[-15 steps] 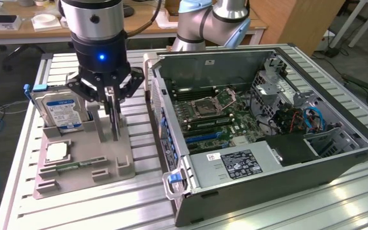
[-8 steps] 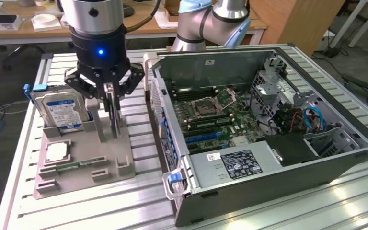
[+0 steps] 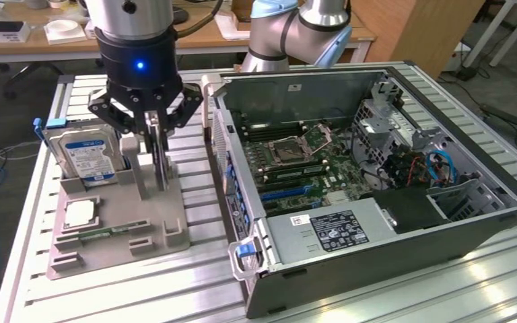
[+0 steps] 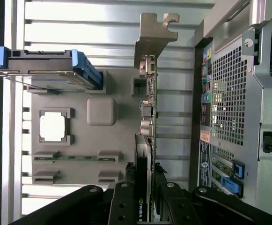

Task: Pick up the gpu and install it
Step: 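Pick up the gpu and move the gpu toward the slot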

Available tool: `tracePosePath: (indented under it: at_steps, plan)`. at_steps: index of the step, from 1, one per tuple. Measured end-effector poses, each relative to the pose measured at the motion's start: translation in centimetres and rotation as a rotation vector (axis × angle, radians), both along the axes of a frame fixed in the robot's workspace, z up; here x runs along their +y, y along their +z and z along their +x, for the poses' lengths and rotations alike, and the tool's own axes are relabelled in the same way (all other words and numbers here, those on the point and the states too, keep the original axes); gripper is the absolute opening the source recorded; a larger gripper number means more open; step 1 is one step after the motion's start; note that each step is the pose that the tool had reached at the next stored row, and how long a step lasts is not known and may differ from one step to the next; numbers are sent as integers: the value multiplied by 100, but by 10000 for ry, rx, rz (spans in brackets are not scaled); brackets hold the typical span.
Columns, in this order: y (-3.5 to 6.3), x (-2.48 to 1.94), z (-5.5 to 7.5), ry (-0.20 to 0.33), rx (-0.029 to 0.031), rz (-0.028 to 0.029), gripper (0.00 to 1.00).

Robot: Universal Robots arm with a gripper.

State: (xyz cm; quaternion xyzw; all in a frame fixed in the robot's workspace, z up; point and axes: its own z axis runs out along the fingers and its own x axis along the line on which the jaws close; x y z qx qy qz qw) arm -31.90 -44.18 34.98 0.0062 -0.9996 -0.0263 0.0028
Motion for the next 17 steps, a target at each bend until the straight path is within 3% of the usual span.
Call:
tracePosePath:
  at_steps: [17]
  plan:
    - [129, 0, 0, 7, 0, 0, 26]
